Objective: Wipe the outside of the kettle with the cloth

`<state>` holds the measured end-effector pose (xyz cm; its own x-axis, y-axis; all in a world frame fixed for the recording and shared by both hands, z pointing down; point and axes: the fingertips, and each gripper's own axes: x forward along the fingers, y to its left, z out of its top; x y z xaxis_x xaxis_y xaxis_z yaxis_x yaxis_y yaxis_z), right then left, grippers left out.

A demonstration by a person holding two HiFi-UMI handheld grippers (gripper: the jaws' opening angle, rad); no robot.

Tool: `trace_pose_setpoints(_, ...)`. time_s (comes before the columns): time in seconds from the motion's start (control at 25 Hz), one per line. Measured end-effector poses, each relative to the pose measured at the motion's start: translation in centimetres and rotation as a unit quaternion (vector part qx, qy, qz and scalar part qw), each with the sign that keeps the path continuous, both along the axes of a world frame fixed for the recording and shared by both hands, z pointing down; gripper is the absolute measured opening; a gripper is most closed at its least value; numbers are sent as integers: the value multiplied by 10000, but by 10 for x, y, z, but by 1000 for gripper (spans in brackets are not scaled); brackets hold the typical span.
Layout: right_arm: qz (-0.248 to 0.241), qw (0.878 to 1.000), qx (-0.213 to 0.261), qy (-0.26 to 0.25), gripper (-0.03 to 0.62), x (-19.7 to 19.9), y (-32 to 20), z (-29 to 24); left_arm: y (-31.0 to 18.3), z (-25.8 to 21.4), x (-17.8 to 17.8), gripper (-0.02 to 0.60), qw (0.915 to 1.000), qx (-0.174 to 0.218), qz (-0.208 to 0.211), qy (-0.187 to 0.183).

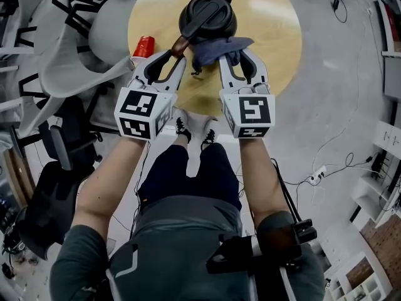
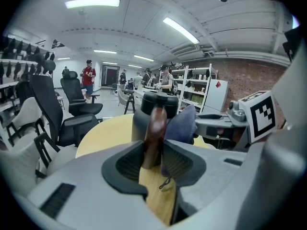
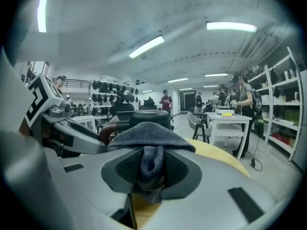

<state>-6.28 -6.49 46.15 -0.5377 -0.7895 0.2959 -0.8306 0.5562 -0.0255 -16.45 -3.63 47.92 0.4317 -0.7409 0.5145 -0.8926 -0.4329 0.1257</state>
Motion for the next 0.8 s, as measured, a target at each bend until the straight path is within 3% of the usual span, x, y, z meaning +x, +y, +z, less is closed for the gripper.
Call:
trace_pose_setpoints(0.2, -64, 9999, -129, 47, 109, 3, 3, 26, 0, -1, 0, 123, 9996, 206, -172, 30)
trace_pose_setpoints(0.48, -152, 9951, -900, 375, 109, 2, -2, 113, 13, 13, -5, 118, 9995, 139, -268, -97)
trace_pose_setpoints(0.8, -173, 9933, -995, 553, 109, -1, -4, 132, 25, 17, -31, 117, 9982, 147, -559, -139)
